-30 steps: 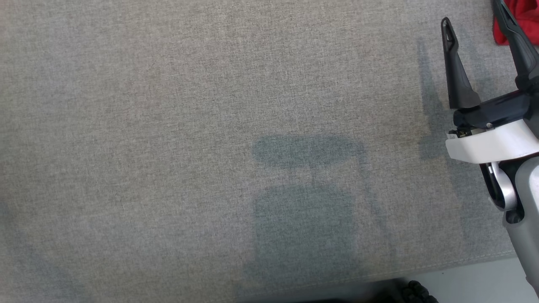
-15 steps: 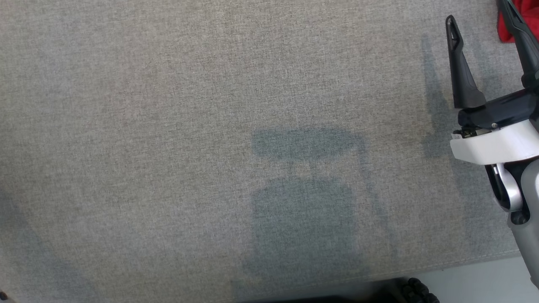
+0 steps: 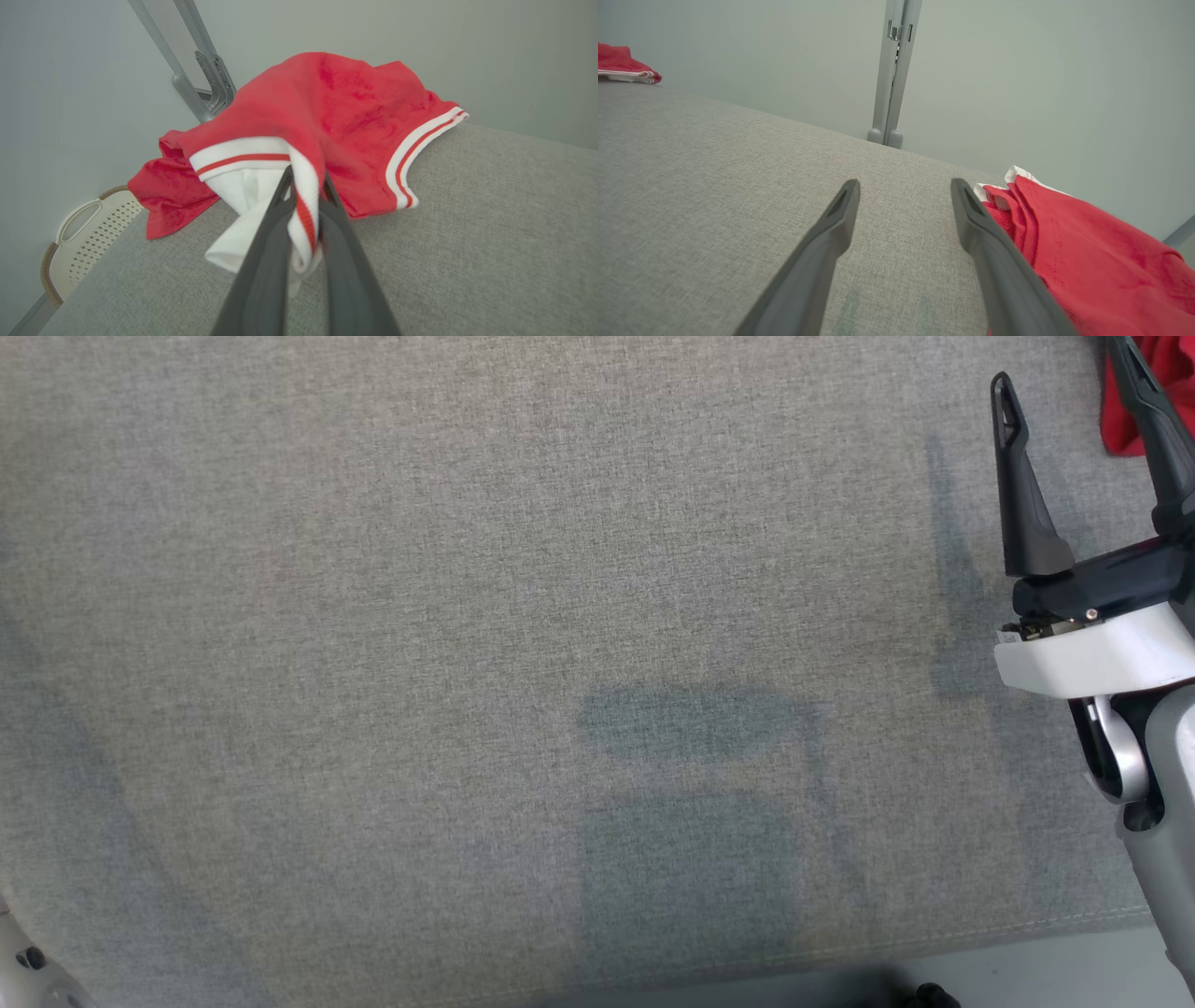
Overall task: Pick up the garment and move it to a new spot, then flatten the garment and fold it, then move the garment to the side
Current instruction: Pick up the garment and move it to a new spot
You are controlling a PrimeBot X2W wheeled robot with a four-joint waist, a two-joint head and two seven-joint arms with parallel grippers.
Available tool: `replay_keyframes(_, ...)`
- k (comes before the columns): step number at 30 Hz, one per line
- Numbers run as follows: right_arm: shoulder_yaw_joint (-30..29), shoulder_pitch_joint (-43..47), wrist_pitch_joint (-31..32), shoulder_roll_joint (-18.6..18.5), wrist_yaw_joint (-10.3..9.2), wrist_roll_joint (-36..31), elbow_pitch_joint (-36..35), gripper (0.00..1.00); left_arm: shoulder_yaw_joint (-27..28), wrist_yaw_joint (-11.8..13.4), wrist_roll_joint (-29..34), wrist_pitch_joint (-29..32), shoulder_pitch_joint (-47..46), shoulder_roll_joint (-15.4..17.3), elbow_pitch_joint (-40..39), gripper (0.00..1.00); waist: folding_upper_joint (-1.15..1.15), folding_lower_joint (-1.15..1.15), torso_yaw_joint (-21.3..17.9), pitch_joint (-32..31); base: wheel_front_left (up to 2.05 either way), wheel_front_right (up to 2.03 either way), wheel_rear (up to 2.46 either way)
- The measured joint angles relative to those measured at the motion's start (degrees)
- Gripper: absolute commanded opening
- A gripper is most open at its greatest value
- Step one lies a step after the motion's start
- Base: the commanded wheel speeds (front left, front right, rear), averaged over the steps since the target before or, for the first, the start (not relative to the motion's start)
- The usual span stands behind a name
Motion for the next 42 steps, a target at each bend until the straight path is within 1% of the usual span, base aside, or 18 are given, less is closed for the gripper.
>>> replay_keyframes(4,0.3,0.0,-1.1,0.6,-0.1,0.2,1.6,1.0,-1.3,-0.1,0.1,-1.2,-0.7,0.0,-2.0,0.0,0.0,0.0,0.5,-2.0,0.0,0.0,0.0)
replay_keyframes(6,0.6,0.0,-1.5,1.2,-0.24,0.2,2.4,1.0,-1.7,-1.6,-0.1,-2.1,-1.6,0.9,-0.9,0.0,0.0,0.0,0.8,-3.2,0.0,0.0,0.0)
replay_keyframes(9,1.1,0.0,-2.2,1.8,-0.24,0.6,3.8,1.0,-2.2,-3.2,-0.4,-3.7,-2.5,2.3,-0.2,0.0,0.0,0.0,1.1,-5.1,0.0,0.0,0.0)
replay_keyframes(16,1.9,0.1,-3.8,3.7,-0.24,1.7,7.3,1.0,-4.8,-7.7,-2.0,-6.9,-4.3,2.3,1.4,0.0,0.0,-0.01,1.6,-10.1,0.0,0.0,0.0)
replay_keyframes(23,3.0,1.1,-4.7,5.8,-0.2,3.4,10.5,1.0,-8.1,-11.9,-2.5,-8.2,-7.1,2.4,3.0,0.0,0.0,-0.01,1.6,-15.6,0.0,0.0,0.0)
replay_keyframes(28,3.2,2.4,-5.3,6.9,-0.19,4.2,12.7,1.0,-9.5,-12.7,-4.1,-10.7,-9.6,2.1,2.6,0.0,0.0,-0.01,1.2,-19.6,0.0,0.0,0.0)
replay_keyframes(33,3.3,4.0,-5.7,7.3,-0.19,4.6,14.8,1.0,-11.4,-13.4,-6.6,-13.0,-10.7,0.0,1.1,0.0,0.0,-0.01,0.5,-23.6,0.0,0.0,0.0)
replay_keyframes(35,3.3,4.8,-5.7,7.6,-0.19,4.8,15.4,1.0,-12.4,-13.7,-6.9,-13.3,-10.7,-1.2,1.0,0.0,0.0,-0.01,0.3,-25.2,0.0,0.0,0.0)
replay_keyframes(36,3.3,4.8,-5.7,7.6,-0.19,4.8,15.4,1.0,-12.4,-13.7,-6.9,-13.3,-10.7,-1.2,1.0,0.0,0.0,-0.01,0.3,-25.2,0.0,0.0,0.0)
replay_keyframes(37,3.3,5.5,-5.8,8.0,-0.19,5.0,16.2,1.0,-13.4,-13.7,-7.2,-13.5,-10.7,-1.8,0.8,0.0,0.0,-0.01,0.0,-26.8,0.0,0.0,0.0)
replay_keyframes(42,3.6,7.0,-6.2,8.9,-0.19,5.3,17.0,1.0,-15.5,-13.9,-7.1,-13.5,-10.2,-2.0,0.3,0.0,0.0,-0.01,-0.5,-30.1,0.0,0.0,0.0)
